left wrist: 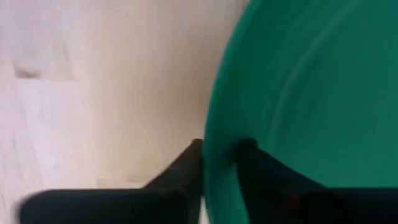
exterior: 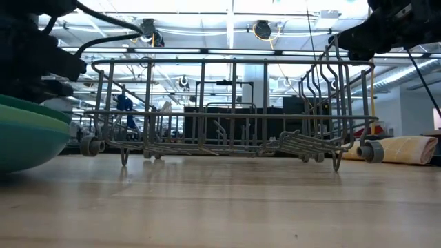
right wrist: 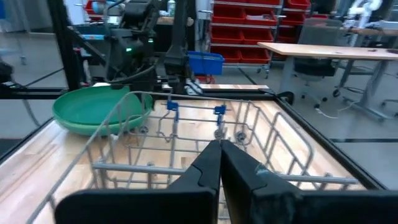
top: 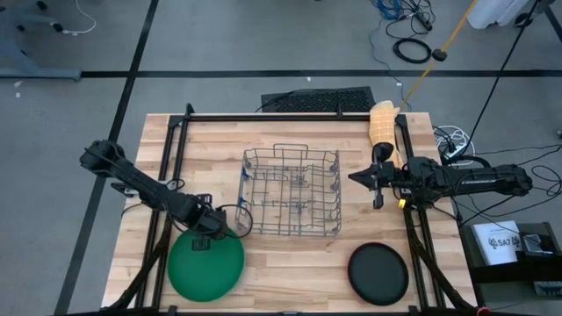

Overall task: Sort dishes
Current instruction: Put the green plate into the dish rack

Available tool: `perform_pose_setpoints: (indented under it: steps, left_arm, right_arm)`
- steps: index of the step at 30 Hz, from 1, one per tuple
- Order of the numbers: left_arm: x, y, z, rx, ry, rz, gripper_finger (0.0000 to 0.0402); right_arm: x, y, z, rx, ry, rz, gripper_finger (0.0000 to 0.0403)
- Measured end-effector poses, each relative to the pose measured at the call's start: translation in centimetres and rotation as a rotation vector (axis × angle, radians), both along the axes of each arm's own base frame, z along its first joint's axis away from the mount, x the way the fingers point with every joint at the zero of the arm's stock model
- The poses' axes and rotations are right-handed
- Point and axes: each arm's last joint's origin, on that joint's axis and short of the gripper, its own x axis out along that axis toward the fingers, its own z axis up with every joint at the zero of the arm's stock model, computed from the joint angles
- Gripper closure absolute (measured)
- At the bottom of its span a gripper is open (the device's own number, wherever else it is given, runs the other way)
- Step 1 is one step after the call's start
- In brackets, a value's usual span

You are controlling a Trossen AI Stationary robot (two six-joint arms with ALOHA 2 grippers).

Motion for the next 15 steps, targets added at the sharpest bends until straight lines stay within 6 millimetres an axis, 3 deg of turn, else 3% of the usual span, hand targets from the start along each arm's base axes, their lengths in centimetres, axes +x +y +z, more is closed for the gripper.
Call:
perform_pose_setpoints:
  steps: [3, 6, 11, 15]
  left_arm:
    - [-0.1, 0.0, 0.4, 0.0, 0.03, 0.005, 0.0384]
    - [-0.3, 0.1, 1.3, 0.016, 0.09, -0.004, 0.0385]
    - [-0.5, 0.3, 4.4, 0.077, 0.156, -0.001, 0.0395]
    - [-0.4, 0.4, 7.0, 0.117, 0.105, -0.01, 0.0398]
  right_arm:
    - [0.0, 0.0, 0.0, 0.0, 0.0, -0.005, 0.0397]
    - [0.0, 0.0, 0.0, 0.0, 0.0, -0.005, 0.0397]
    - [0.0, 0.0, 0.0, 0.0, 0.0, -0.005, 0.0397]
    - [0.0, 0.0, 0.0, -0.004, 0.0, -0.005, 0.0397]
